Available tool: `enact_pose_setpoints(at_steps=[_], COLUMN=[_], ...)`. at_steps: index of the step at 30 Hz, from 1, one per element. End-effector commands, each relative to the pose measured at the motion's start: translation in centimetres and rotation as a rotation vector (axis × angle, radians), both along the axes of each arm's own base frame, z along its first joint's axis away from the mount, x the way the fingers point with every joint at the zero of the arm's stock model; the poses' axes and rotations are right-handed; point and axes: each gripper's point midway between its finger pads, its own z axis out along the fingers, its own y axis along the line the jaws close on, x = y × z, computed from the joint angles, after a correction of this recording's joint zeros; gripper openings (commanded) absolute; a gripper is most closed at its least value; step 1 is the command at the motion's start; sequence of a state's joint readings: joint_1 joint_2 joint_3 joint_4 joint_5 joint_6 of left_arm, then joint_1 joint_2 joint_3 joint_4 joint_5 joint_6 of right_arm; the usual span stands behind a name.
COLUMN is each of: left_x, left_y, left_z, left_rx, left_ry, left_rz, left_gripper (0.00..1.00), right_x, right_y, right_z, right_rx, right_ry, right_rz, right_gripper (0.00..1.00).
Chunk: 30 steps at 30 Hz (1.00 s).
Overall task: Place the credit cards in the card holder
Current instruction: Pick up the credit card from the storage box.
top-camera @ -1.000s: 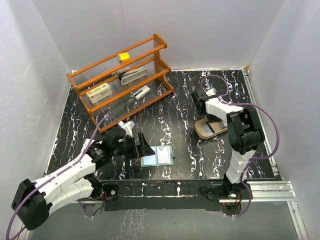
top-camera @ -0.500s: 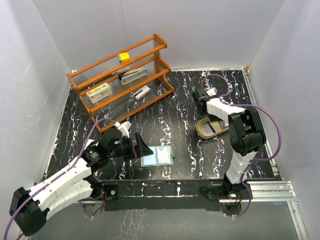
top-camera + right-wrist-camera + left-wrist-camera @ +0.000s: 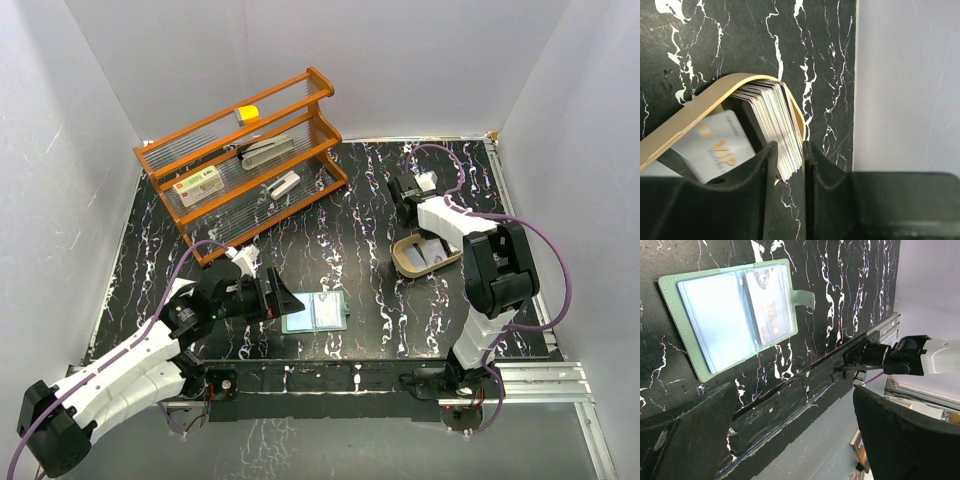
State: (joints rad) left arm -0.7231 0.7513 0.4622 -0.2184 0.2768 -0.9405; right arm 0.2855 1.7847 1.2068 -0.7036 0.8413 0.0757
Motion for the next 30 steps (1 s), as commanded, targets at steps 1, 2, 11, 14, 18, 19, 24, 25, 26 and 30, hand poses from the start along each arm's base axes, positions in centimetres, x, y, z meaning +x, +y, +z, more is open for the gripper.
enact_pose_setpoints(at_steps=[1,2,11,14,18,19,24,25,26,30], left_x=[-0.6,-0.6,-0.8,-0.9,-0.8,-0.7,-0.3,-0.2,-0.2,0.0], left_y=[0.5,0.6,0.7,0.7,0.7,0.8,0.6,0.5,0.4,0.0], left_z=[-0.3,-0.3,-0.5,-0.8,-0.9,-0.9,-0.8,-0.8,-0.8,-0.8], left_rx=[0.002,-0.002,-0.015,-0.006,0.006,0.008,0.017,0.019,0.021,0.027], left_ry=[0.007,0.006,0.006,0.010,0.007,0.003,-0.011,-0.011,-0.011,-0.010], left_rz=[0.005,0.010,0.015,0.009,0.006,0.008,0.004,0.000,-0.004,-0.029], left_gripper=[0.99,0.99,0.99,0.99,0.99,0.99,0.99,0.99,0.99,0.99], right_x=[0.4,0.4,0.2,0.0,0.0,0.1,0.5,0.5,0.4,0.6], right_y=[0.1,0.3,0.6,0.0,-0.7,-0.9,-1.3,-1.3,-1.4,-1.4], right_z=[1.8,1.8,-0.7,-1.4,-1.6,-1.5,-1.1,-1.1,-1.1,-0.6], right_rx=[0.034,0.044,0.066,0.017,-0.009,-0.020,-0.041,-0.043,-0.048,-0.047], right_ry=[-0.078,-0.081,-0.032,-0.006,0.002,0.001,-0.002,0.000,0.001,-0.015], right_rz=[0.005,0.010,-0.007,-0.025,-0.039,-0.045,-0.060,-0.061,-0.062,-0.065], right_gripper=[0.21,0.19,0.51,0.51,0.48,0.46,0.38,0.37,0.35,0.31])
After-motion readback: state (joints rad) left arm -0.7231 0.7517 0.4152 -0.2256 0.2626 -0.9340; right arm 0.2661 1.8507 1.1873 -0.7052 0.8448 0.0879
